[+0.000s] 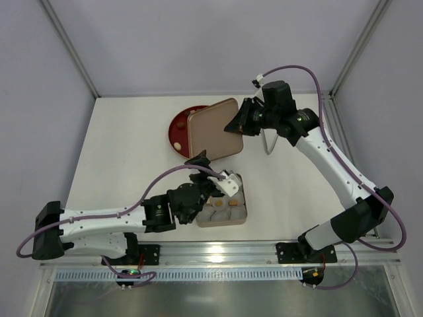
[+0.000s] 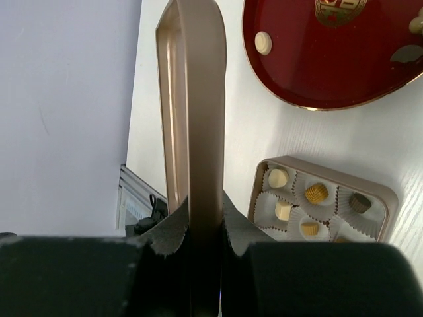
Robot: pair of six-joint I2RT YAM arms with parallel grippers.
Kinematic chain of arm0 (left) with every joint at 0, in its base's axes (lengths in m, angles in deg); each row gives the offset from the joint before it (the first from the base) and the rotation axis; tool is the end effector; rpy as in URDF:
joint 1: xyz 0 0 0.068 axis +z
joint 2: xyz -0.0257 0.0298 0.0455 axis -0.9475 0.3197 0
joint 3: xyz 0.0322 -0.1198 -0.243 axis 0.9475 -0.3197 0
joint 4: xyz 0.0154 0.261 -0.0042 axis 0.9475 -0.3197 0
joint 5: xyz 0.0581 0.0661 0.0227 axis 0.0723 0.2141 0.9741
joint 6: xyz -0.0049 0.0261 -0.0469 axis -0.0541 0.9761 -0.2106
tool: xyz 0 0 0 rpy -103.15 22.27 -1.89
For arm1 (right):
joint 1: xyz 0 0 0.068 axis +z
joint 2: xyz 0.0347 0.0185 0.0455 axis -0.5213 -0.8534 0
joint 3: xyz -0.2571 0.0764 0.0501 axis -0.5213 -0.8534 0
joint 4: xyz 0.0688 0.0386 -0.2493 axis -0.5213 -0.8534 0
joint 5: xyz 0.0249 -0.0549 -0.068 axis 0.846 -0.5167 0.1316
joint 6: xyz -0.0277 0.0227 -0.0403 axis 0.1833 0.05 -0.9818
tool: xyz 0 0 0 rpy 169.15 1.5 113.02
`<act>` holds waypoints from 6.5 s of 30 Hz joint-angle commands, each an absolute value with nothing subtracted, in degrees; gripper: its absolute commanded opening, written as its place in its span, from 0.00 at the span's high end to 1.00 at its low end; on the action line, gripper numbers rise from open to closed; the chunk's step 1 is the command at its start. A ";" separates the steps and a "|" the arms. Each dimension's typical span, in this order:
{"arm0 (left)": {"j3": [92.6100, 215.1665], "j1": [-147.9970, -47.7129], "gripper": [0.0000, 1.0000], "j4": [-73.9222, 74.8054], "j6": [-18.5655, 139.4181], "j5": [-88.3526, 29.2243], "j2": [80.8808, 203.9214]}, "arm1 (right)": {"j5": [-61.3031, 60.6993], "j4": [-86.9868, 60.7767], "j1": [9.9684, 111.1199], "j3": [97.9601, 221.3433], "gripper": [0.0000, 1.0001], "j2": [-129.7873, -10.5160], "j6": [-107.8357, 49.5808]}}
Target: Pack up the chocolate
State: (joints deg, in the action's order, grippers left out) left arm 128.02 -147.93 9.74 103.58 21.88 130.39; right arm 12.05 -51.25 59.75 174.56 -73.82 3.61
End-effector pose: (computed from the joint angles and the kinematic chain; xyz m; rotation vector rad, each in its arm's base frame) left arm 0.0825 -0.2405 0.3251 0.9275 1.3565 0.0296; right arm 0.2792 0.1644 0.4024 0.0056 2.3016 1.0304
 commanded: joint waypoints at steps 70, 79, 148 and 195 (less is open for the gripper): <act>134.54 -142.81 1.00 26.04 118.71 34.86 142.06 | 10.87 -43.19 62.00 180.96 0.03 -70.73 5.72; 142.00 -141.23 1.00 -2.07 94.18 25.74 138.37 | 9.46 -40.38 54.37 181.14 0.00 -67.91 4.49; 96.31 -102.82 1.00 58.27 -9.91 -54.44 142.58 | 5.15 -15.76 54.09 112.76 0.00 -41.19 5.45; 95.16 -99.92 0.65 45.40 -3.42 -60.85 144.09 | -0.03 -12.86 60.33 110.56 0.00 -44.88 6.33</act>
